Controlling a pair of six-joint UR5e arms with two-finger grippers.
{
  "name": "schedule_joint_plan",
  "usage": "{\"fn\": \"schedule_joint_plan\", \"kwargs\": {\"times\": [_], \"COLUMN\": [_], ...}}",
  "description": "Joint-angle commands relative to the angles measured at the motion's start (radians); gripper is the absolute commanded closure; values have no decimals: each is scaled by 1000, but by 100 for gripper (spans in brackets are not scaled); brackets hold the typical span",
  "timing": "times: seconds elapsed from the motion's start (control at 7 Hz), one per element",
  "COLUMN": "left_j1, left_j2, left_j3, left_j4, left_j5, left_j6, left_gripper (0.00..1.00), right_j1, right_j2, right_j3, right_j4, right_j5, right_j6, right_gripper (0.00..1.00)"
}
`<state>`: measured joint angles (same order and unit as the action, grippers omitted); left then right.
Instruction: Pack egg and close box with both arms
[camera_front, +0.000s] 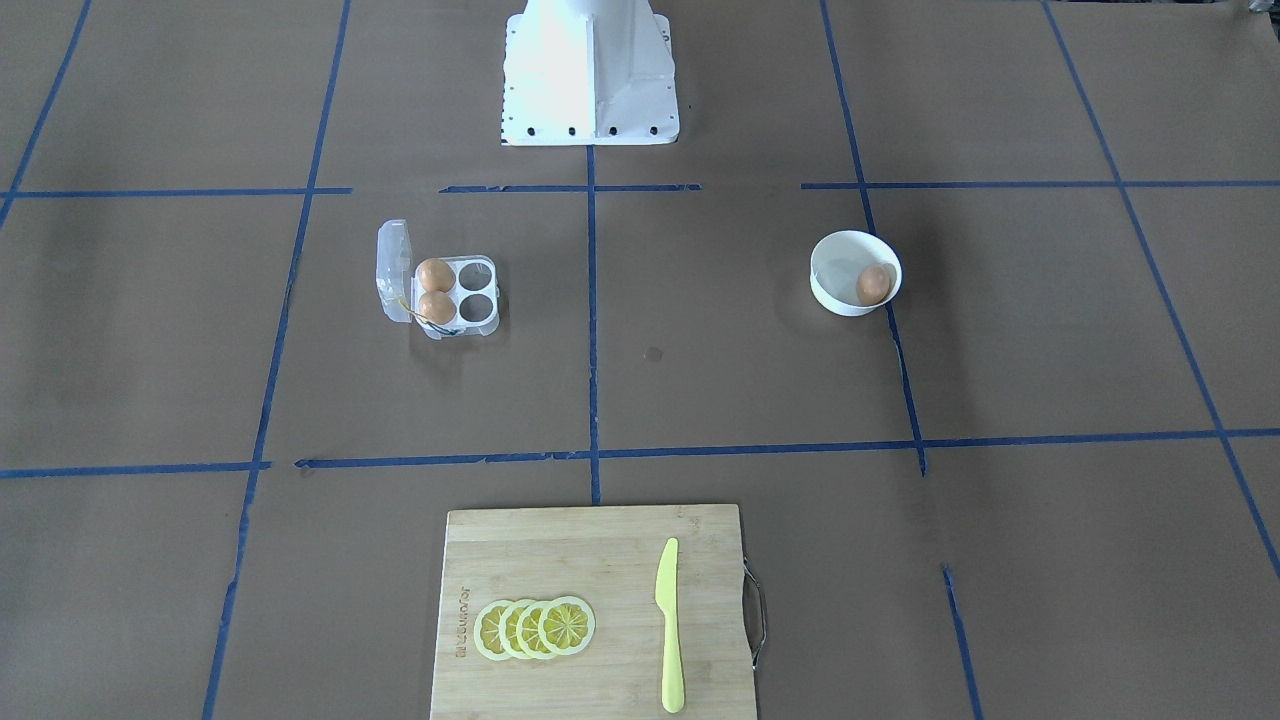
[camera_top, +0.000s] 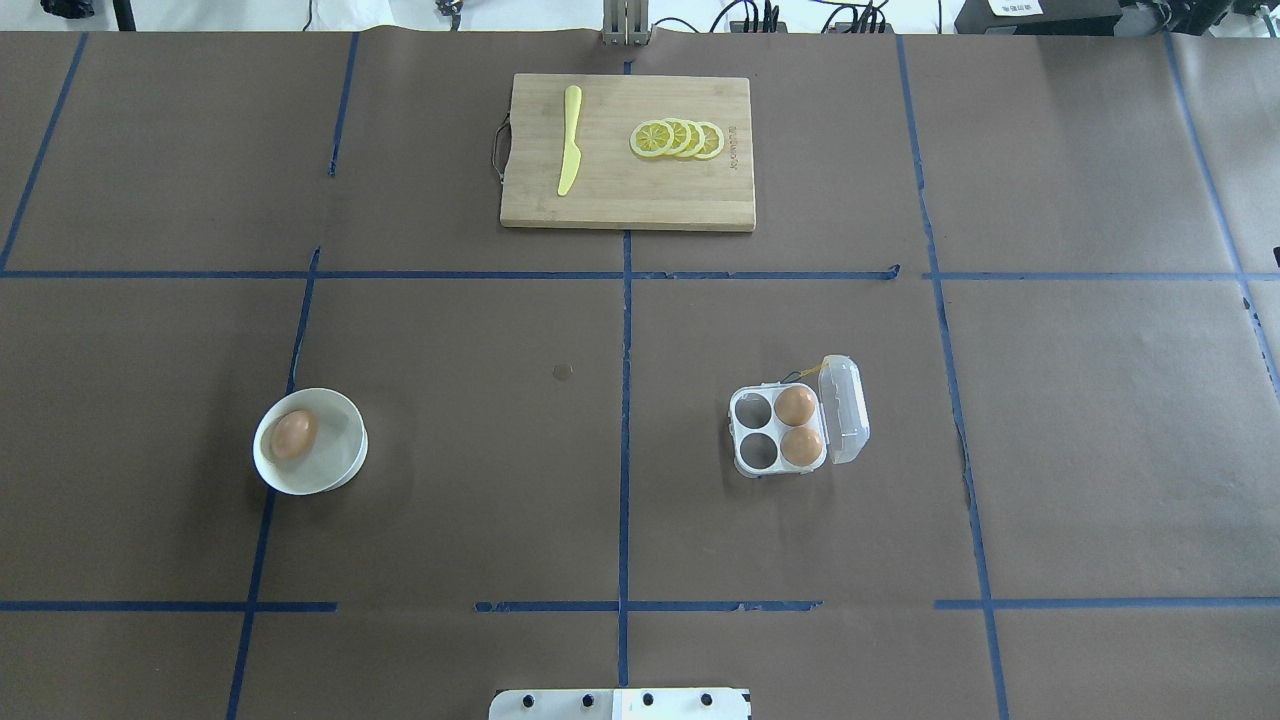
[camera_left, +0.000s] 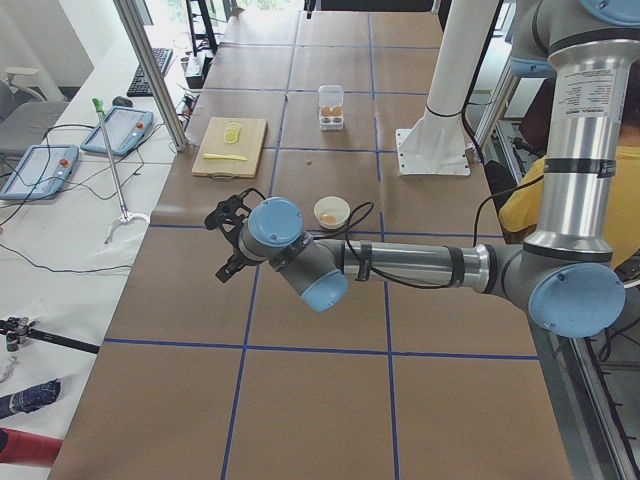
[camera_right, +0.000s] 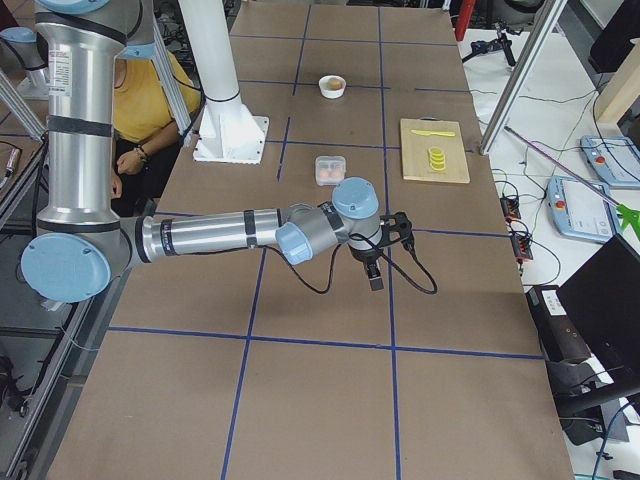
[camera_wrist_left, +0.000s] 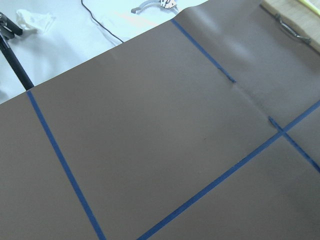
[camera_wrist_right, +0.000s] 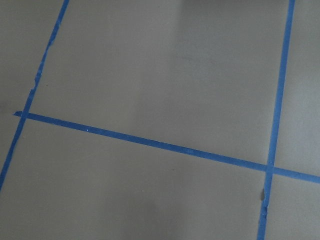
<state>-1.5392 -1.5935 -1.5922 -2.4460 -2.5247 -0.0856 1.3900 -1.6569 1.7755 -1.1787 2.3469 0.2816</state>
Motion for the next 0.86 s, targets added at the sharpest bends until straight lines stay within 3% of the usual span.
{"fn": "schedule_joint_plan", "kwargs": {"times": [0.0, 0.29, 0.43, 0.71], "left_j1": [165, 294, 397, 587], "left_j2": [7, 39, 79, 108], "left_j3": [-66, -194, -269, -298], "left_j4": [-159, -160, -159, -156], "left_j5": [-21, 50, 181, 393], "left_j6": [-157, -386, -484, -581], "left_gripper": [0, 0, 0, 0], "right_j1": [1, 1, 1, 1], "right_j2": [-3, -10, -10, -12], "right_j3": [5, 4, 5, 9], "right_j4": [4, 4, 4, 4], "right_j5": [40, 37, 37, 38], "right_j6": [5, 8, 8, 8], "right_gripper": [0, 0, 0, 0]}}
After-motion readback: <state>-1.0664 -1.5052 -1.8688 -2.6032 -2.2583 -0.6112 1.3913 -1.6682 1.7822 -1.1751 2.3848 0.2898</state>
